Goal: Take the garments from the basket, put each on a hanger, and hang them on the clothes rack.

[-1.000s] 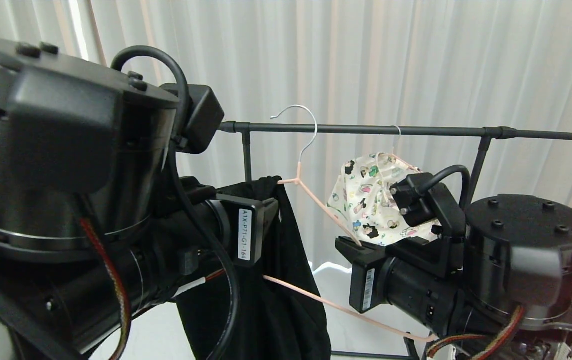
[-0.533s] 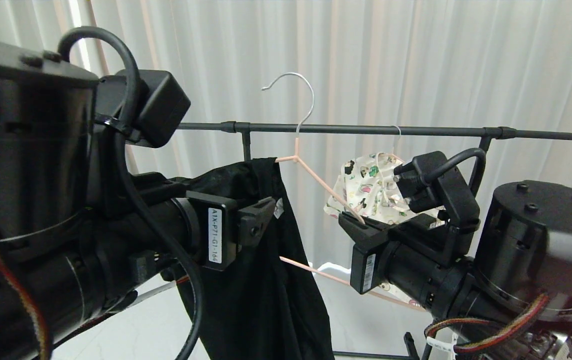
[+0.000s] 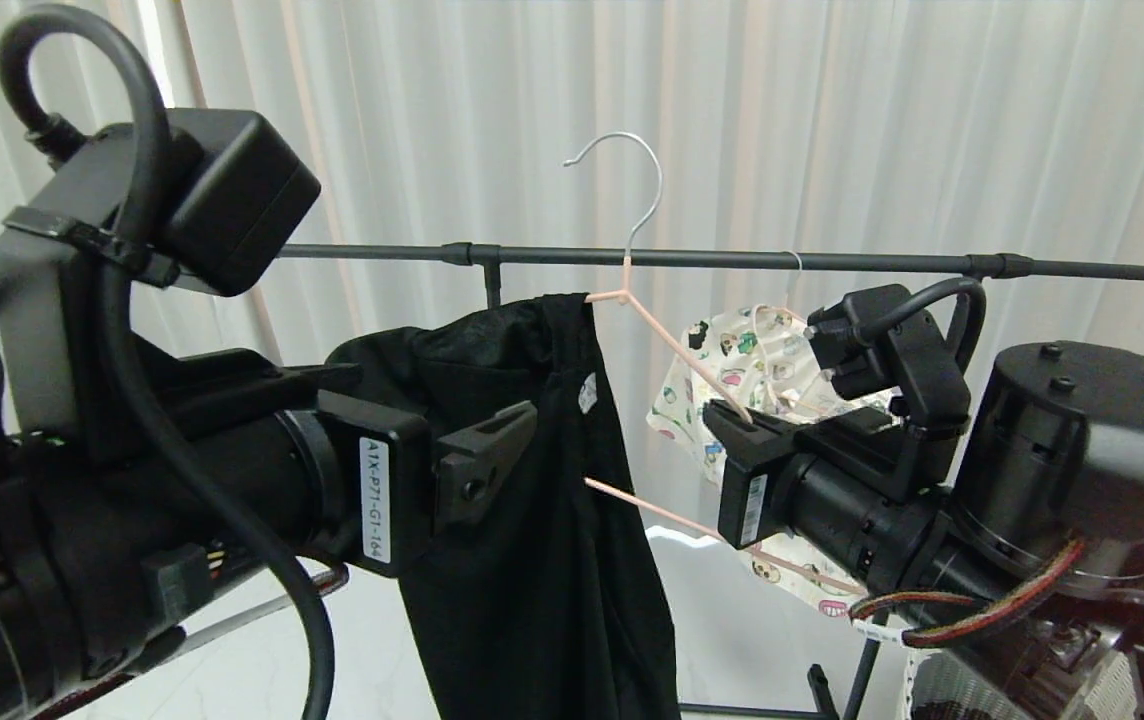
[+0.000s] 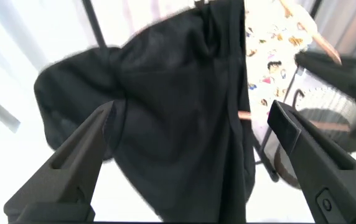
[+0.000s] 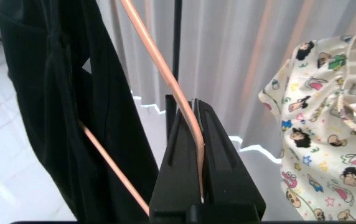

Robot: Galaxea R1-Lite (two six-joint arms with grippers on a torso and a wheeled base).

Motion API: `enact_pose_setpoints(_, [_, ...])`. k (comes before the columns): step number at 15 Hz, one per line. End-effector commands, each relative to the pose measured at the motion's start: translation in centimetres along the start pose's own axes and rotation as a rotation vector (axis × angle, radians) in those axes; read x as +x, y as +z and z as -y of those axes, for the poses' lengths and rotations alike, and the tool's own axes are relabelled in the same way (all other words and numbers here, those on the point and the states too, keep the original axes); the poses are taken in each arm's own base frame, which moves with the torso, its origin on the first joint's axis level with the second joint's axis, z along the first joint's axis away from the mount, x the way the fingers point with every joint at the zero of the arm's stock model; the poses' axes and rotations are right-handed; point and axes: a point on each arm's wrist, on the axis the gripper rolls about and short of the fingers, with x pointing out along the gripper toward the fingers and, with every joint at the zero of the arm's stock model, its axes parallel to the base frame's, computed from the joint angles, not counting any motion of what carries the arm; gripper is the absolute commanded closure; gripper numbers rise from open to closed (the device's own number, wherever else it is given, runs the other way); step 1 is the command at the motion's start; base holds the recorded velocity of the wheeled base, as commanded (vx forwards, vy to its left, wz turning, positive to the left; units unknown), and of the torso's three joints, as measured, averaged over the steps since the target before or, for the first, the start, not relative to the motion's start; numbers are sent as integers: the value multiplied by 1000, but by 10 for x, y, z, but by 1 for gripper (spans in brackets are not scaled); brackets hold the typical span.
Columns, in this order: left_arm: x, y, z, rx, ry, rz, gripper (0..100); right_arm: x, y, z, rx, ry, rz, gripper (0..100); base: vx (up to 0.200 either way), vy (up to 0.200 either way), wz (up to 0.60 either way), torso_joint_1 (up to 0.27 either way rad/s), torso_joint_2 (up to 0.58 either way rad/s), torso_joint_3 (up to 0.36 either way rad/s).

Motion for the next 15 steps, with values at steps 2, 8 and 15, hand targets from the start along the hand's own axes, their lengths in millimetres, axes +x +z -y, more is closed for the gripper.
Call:
enact_pose_setpoints(2, [-11, -6, -6, 16, -11, 6, 0, 0, 1, 4, -1, -11, 3, 100, 0, 0, 0, 0, 0, 0])
enact_pose_setpoints(8, [-30, 1, -66, 88, -78, 68, 0, -5, 0, 6, -68, 14, 9, 100, 0, 0, 0, 0, 0, 0])
enact_pose_setpoints(15, [-7, -36, -78, 272, -452, -27, 0, -47, -11, 17, -182, 135, -26, 100, 0, 0, 0, 0, 0, 0])
